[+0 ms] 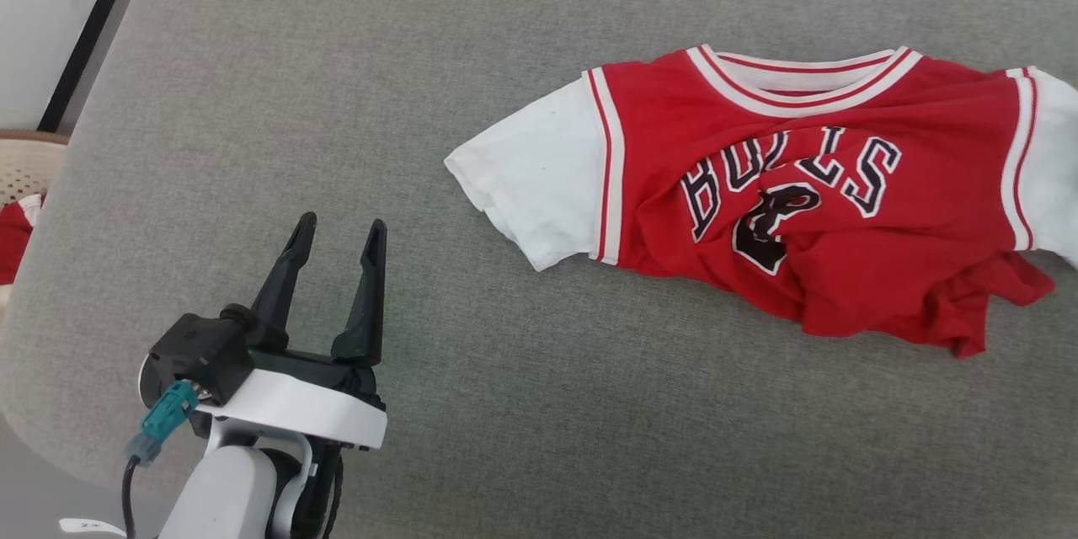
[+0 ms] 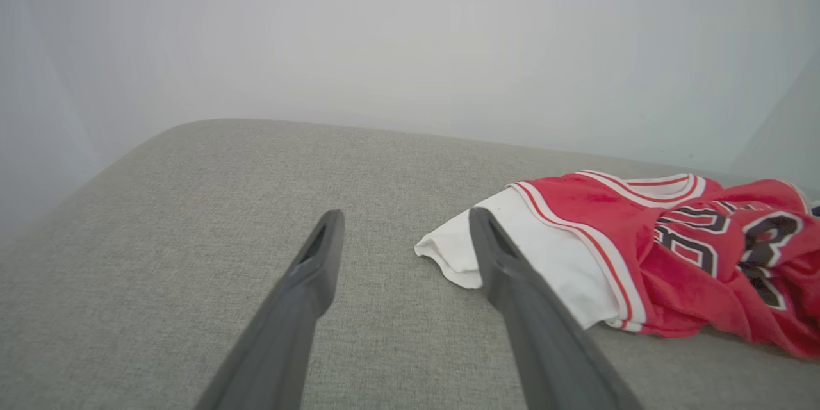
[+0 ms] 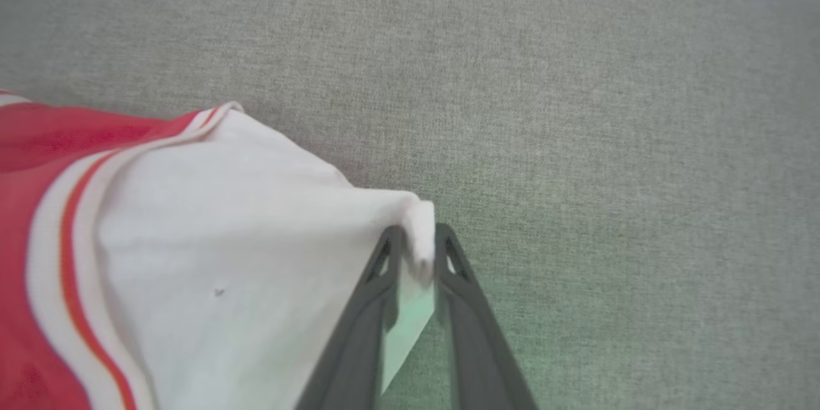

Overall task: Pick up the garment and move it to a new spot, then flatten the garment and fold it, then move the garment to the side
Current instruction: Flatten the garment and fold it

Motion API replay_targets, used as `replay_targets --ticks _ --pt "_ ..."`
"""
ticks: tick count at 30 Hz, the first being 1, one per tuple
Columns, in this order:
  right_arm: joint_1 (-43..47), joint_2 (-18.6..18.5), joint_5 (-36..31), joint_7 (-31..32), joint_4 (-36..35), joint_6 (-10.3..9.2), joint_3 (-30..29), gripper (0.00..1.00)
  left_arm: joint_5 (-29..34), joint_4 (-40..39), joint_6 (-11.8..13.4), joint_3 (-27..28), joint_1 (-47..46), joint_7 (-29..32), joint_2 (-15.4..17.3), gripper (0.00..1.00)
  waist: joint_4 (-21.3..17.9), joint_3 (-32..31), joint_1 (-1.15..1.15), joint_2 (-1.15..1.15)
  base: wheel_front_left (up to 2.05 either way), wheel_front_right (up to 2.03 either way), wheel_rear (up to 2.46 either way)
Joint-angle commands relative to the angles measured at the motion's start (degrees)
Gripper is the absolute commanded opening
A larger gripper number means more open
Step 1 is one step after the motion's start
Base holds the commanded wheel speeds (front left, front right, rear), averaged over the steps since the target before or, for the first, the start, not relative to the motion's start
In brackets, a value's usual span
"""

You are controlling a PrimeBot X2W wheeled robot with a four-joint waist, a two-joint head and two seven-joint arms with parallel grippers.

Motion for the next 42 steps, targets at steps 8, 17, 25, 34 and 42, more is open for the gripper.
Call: replay_targets --ticks 8,17,25,34,42 --pt "-0.1 -0.1 3.8 -2.1 -2.9 -0.02 6.4 1.00 0.2 1.0 -1.4 1.6 -0.6 -0.3 1.1 1.00 -2.6 -1.9 0.00 0.00 0.00 0.00 0.00" --pt "5.6 -0.8 10.8 -8.0 -16.0 -0.02 10.5 1.00 -1.9 0.5 -2.5 1.7 -2.3 5.1 5.3 1.00 -8.0 -3.3 0.00 0.00 0.00 0.00 0.00" --pt "12.9 2.5 11.5 -15.8 -27.4 -0.02 7.8 1.00 -5.8 1.0 -3.7 0.4 -7.7 16.6 10.7 1.00 -12.3 -3.5 0.00 0.00 0.00 0.00 0.00" --pt "21.9 10.2 5.6 -26.9 -39.3 -0.02 1.1 1.00 -10.8 7.4 -3.8 -1.5 -15.3 34.3 15.4 1.00 -17.4 -2.6 0.00 0.00 0.00 0.00 0.00" --pt "29.2 15.4 1.1 -30.5 -46.2 -0.02 -3.3 1.00 -13.5 15.2 -1.0 -3.3 -20.2 49.0 15.7 1.00 -19.9 -2.1 0.00 0.00 0.00 0.00 0.00"
